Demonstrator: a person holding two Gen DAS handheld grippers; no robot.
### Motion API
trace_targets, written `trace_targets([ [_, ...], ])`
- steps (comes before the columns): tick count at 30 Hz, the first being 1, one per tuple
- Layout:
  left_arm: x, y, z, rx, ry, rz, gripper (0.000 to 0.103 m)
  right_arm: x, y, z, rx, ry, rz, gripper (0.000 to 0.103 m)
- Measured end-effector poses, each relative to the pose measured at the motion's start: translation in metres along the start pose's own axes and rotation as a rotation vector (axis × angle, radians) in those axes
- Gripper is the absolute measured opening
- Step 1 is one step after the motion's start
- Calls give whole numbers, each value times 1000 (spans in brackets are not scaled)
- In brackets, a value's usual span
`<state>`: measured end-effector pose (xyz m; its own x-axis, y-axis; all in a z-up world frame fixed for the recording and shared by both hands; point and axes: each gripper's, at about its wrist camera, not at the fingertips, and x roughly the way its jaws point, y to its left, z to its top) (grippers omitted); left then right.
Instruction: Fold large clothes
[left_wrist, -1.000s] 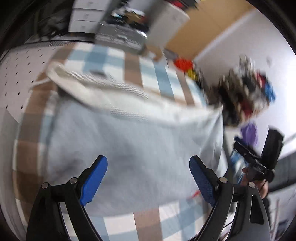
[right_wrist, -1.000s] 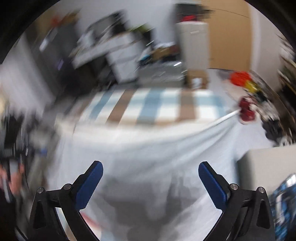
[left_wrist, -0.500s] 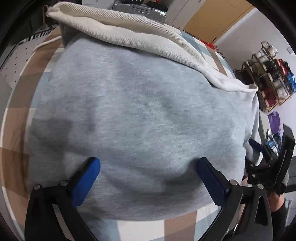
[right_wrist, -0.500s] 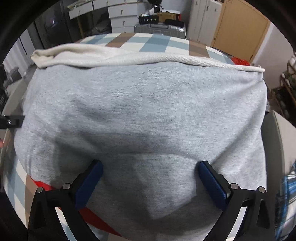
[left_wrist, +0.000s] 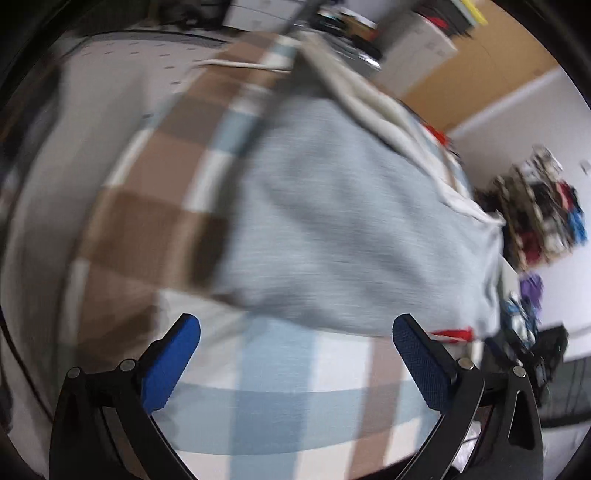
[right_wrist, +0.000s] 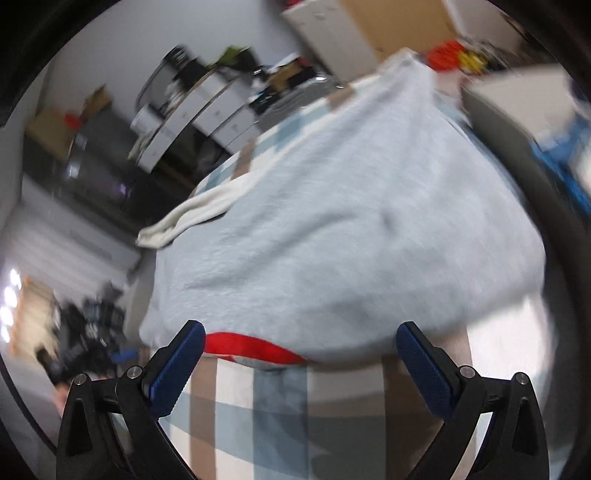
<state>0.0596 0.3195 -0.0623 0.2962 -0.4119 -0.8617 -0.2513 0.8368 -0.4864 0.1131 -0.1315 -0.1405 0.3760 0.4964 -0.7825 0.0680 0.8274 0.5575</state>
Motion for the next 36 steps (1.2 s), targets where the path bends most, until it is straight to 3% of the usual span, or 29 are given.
trace_targets([
  [2, 6, 16, -1, -57, 35, -25, 102, 11, -14, 0, 81, 33, 20, 103],
  [5, 19, 37, -1, -139, 102, -152, 102, 18, -27, -3, 177, 16, 81, 103],
  [8, 11, 42, 6, -144, 53, -201, 102, 24, -37, -2, 254, 11, 122, 103],
  [21, 29, 54, 27, -249, 40, -472, 101, 27, -62, 21, 381, -83, 125, 103],
  [23, 35, 48, 26, -235, 46, -524, 93, 28, -60, 25, 363, -112, 112, 103],
  [25, 34, 48, 25, -215, 22, -493, 64, 32, -55, 25, 348, -153, 106, 103],
  [26, 38, 46, 24, -213, 19, -487, 59, 31, -54, 23, 340, -169, 106, 100],
  [28, 40, 51, 22, -217, 22, -468, 43, 28, -53, 22, 313, -211, 85, 80],
  [30, 45, 47, 21, -226, 13, -428, 24, 25, -57, 20, 298, -225, 33, 45],
  [32, 49, 46, 19, -241, 2, -417, 15, 27, -67, 16, 320, -219, 8, 27],
  [36, 48, 42, 18, -277, -23, -400, 10, 24, -70, 14, 301, -221, 30, 16],
])
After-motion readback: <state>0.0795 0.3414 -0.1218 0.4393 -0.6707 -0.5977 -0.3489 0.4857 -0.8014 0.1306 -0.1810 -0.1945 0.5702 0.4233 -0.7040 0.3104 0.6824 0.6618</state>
